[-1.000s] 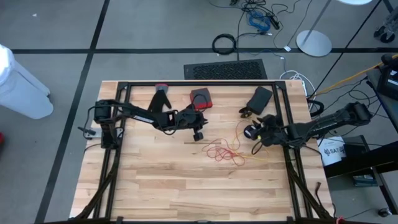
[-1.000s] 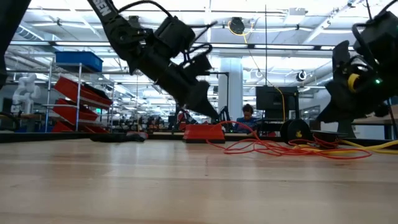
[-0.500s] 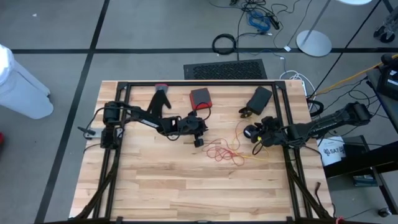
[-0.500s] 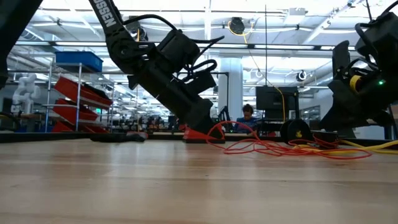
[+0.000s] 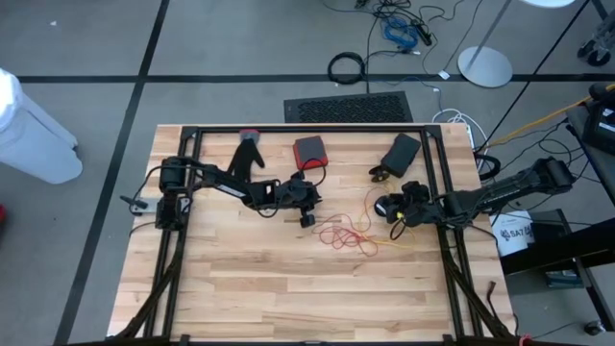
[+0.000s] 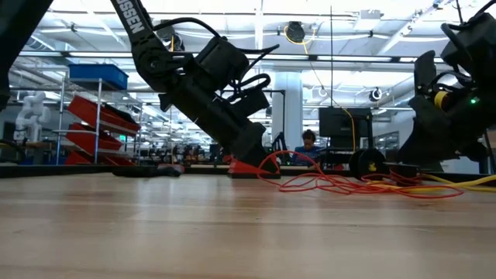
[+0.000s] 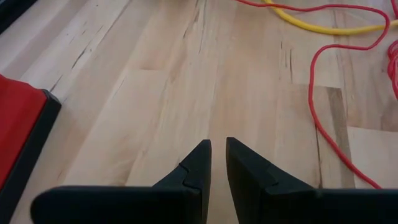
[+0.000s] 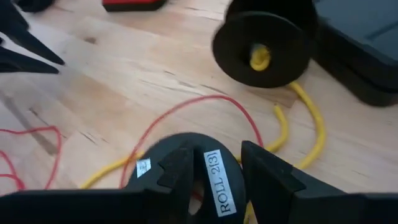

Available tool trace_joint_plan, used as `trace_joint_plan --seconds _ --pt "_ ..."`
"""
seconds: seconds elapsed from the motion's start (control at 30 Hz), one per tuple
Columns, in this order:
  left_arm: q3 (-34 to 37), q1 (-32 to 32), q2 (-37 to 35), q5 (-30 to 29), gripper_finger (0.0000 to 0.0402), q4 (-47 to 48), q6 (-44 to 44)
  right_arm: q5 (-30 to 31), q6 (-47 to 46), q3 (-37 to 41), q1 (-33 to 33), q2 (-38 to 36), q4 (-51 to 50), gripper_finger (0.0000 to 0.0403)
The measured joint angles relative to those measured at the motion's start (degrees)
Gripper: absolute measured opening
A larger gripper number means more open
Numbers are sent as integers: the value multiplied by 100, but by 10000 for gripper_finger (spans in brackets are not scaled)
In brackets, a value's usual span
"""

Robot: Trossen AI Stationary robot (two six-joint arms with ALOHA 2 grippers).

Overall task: Coil cords
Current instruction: Coil the red wire onto the spool

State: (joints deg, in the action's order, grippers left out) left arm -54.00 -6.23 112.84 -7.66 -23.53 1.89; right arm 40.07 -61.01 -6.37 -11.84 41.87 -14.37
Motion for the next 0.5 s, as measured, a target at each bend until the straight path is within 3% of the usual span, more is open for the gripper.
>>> trace_joint_plan --seconds 0.3,0.5 --pt "0 27 0 0 57 7 -2 111 739 0 26 470 1240 123" --pt "0 65 0 0 57 66 -2 190 641 -2 22 505 1092 123"
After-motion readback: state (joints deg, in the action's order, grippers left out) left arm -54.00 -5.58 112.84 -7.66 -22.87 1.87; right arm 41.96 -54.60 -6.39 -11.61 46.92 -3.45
